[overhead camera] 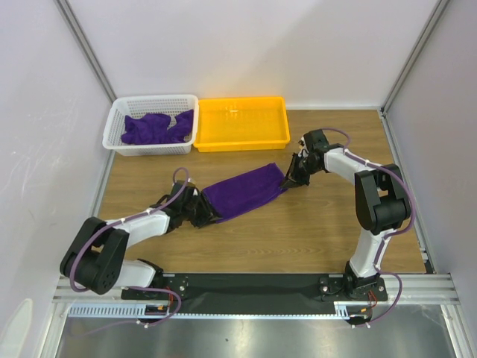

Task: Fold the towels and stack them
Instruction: Fold the towel

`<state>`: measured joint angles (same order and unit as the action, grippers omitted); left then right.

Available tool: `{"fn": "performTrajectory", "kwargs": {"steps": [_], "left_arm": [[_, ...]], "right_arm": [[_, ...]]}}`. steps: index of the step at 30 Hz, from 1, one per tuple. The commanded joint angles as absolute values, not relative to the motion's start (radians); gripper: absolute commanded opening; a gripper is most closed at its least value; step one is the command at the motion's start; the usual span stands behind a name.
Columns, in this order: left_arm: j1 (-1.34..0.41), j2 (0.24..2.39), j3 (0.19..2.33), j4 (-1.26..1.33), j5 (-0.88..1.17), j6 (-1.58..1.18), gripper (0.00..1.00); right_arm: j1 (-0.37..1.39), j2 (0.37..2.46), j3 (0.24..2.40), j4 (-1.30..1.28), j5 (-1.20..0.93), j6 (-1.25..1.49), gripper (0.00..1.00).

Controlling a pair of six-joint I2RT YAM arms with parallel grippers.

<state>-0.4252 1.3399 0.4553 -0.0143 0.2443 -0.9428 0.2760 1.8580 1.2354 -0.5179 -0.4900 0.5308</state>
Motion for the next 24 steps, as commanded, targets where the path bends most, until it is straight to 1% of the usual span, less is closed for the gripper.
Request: {"fn": "performTrajectory", "kwargs": {"steps": [1,3,5,6,8,9,10,13,19,24], "left_arm": [[-0.426,1.385,0.425,-0.054,0.225,-0.91,0.39],[-0.426,1.382,0.423,-0.057,0.222,-0.908,0.36],[-0.426,1.376,0.425,-0.064,0.221,-0.905,0.3],[-0.426,1.376,0.426,-0.067,0.218,-0.902,0.21],[-0.426,1.374,0.436,-0.084,0.216,-0.899,0.14],[-0.426,1.37,0.439,-0.093,0.219,-0.894,0.03],[-0.426,1.364,0.445,-0.106,0.216,-0.891,0.0],[-0.426,1.319,0.485,-0.161,0.218,-0.874,0.0],[-0.413,1.269,0.672,-0.328,0.225,-0.841,0.01],[-0.376,1.259,0.726,-0.371,0.281,-0.87,0.01]], "right_arm": [[0.287,1.853,1.276,-0.522,-0.477,0.535,0.0],[0.29,1.85,1.275,-0.523,-0.472,0.534,0.0],[0.288,1.847,1.269,-0.525,-0.468,0.537,0.0],[0.29,1.845,1.269,-0.523,-0.466,0.537,0.0],[0.29,1.845,1.27,-0.522,-0.466,0.538,0.0],[0.29,1.845,1.27,-0.523,-0.468,0.541,0.0],[0.291,1.844,1.273,-0.522,-0.468,0.54,0.0],[0.291,1.838,1.29,-0.529,-0.469,0.538,0.0],[0.291,1.835,1.367,-0.552,-0.469,0.529,0.0],[0.291,1.836,1.42,-0.56,-0.476,0.526,0.0]]}}
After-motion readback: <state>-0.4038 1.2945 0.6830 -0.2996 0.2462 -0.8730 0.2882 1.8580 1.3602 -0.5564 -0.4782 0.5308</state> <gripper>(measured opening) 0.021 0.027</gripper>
